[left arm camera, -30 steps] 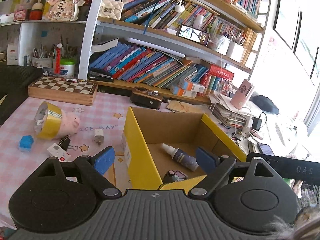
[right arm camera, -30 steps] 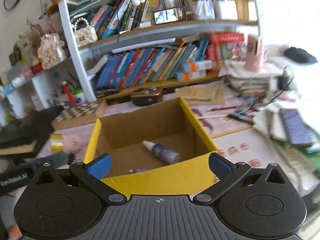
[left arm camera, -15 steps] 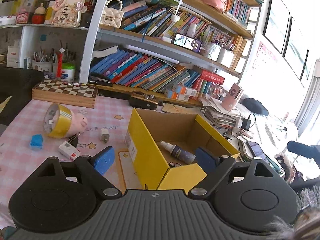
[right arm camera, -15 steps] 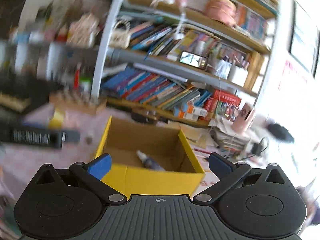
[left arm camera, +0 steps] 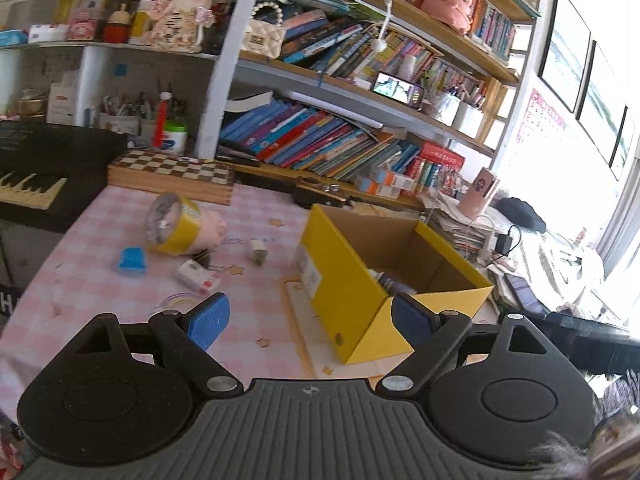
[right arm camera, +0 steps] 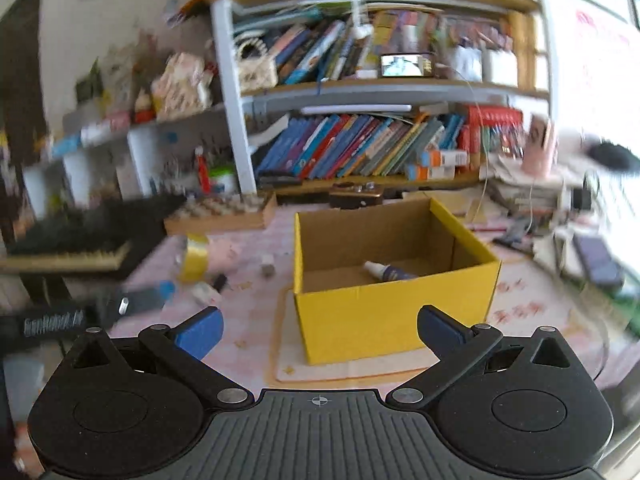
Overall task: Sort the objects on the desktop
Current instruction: 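Withdraw both open tools from the box back over the table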
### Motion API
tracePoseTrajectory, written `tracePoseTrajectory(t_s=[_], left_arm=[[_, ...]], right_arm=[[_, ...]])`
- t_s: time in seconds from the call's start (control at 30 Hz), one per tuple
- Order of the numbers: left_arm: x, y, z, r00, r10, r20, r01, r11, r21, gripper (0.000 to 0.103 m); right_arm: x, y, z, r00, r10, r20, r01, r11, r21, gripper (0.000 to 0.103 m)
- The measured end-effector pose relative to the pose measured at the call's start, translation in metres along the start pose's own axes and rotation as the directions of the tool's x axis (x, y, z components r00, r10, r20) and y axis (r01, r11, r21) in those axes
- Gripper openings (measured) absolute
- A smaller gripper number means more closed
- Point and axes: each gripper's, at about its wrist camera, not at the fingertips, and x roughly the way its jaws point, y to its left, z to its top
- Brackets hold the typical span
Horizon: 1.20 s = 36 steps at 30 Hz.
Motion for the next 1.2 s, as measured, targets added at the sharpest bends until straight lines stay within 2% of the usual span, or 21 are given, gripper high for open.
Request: tracePoseTrajectory(t_s=[0.07, 0.17, 0.33, 0.47, 0.6, 0.7, 0.8, 1.0, 1.2], left_arm=[[-0.005, 0.008, 0.0, 1.0, 0.013, 0.001, -0.013, 1.0, 0.003, 0.088], [-0.011, 0.019, -0.001, 1.0, 0.03, 0.004, -0.03, 1.0, 0.005, 0.088], [-0.018, 0.03, -0.007, 0.999, 0.039, -0.009, -0.039, 0.999, 0.007, 0.088], [-0.021, 0.039, -0.013, 0.999, 0.045, -0.031, -0.044, 0.999, 0.008, 0.088], [-0.025, 0.046, -0.017, 0.998, 0.044, -0.045, -0.044, 0.999, 0.007, 0.088], [-0.028, 0.051, -0.019, 0.998, 0.044, -0.049, -0.044, 0.999, 0.006, 0.088], [-0.029, 0.056, -0.019, 0.998, 0.046, -0.054, -0.045, 0.999, 0.011, 0.088], [-0.032, 0.063, -0.017, 0.996, 0.074, -0.055, -0.073, 0.997, 0.015, 0.092], [-0.025, 0.066, -0.018, 0.994, 0.083, -0.076, -0.082, 0.997, 0.015, 0.094]], right_arm=[[0.0, -0.002, -0.001, 0.999, 0.02, 0.038, -0.021, 1.0, 0.022, 0.103], [0.002, 0.003, -0.004, 0.994, 0.052, 0.098, -0.051, 0.999, -0.013, 0.103], [0.009, 0.029, -0.025, 0.986, 0.161, -0.032, -0.163, 0.984, -0.071, 0.103], [0.01, 0.045, -0.039, 0.988, 0.141, -0.069, -0.145, 0.987, -0.068, 0.103], [0.01, 0.039, -0.044, 0.986, 0.149, -0.077, -0.147, 0.989, 0.032, 0.103], [0.013, 0.042, -0.046, 0.984, 0.155, -0.091, -0.151, 0.987, 0.052, 0.103], [0.013, 0.053, -0.047, 0.98, 0.177, -0.089, -0.176, 0.984, 0.016, 0.103], [0.01, 0.075, -0.048, 0.984, 0.158, -0.078, -0.164, 0.984, -0.076, 0.103], [0.028, 0.077, -0.053, 0.973, 0.152, -0.173, -0.166, 0.984, -0.071, 0.103]])
